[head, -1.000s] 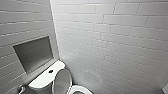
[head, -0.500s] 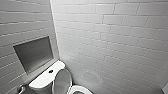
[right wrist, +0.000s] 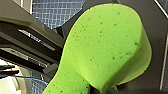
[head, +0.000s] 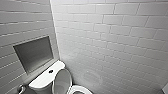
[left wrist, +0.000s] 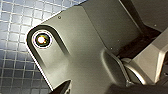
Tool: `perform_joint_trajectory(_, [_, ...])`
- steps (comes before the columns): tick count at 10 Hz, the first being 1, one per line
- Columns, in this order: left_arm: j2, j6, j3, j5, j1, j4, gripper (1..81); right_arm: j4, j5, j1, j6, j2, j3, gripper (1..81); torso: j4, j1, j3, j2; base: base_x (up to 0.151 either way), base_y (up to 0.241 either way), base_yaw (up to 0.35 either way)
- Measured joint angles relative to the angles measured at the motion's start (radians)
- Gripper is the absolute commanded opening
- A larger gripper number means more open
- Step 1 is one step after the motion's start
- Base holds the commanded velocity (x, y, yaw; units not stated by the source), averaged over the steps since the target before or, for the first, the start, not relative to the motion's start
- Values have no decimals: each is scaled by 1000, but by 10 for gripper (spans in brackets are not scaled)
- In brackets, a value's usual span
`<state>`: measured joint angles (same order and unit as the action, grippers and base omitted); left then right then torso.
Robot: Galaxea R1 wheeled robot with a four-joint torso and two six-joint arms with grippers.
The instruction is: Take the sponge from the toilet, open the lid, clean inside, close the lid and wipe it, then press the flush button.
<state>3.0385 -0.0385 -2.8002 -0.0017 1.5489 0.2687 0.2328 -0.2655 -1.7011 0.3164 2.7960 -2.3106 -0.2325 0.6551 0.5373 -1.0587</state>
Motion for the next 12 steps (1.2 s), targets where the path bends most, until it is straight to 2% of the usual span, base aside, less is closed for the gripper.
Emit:
perform_joint_trajectory(1, [1,39,0,-7,-6,-55,811,0,0,0,0,3,-9,10,0,0,0,0,0,0,0])
perform_joint_trajectory(2, [4,58,0,-6,-10,-67,811,0,0,0,0,10,-23,10,0,0,0,0,0,0,0])
perform_joint_trajectory(4, [10,81,0,2,-13,-25,811,0,0,0,0,29,-57,10,0,0,0,0,0,0,0])
perform_joint_trajectory(8, [14,87,3,2,-13,-19,811,0,0,1,3,89,-164,10,0,0,0,0,0,0,0])
perform_joint_trajectory(12, [14,87,3,2,-13,-18,811,0,0,0,3,100,-173,10,0,0,0,0,0,0,0])
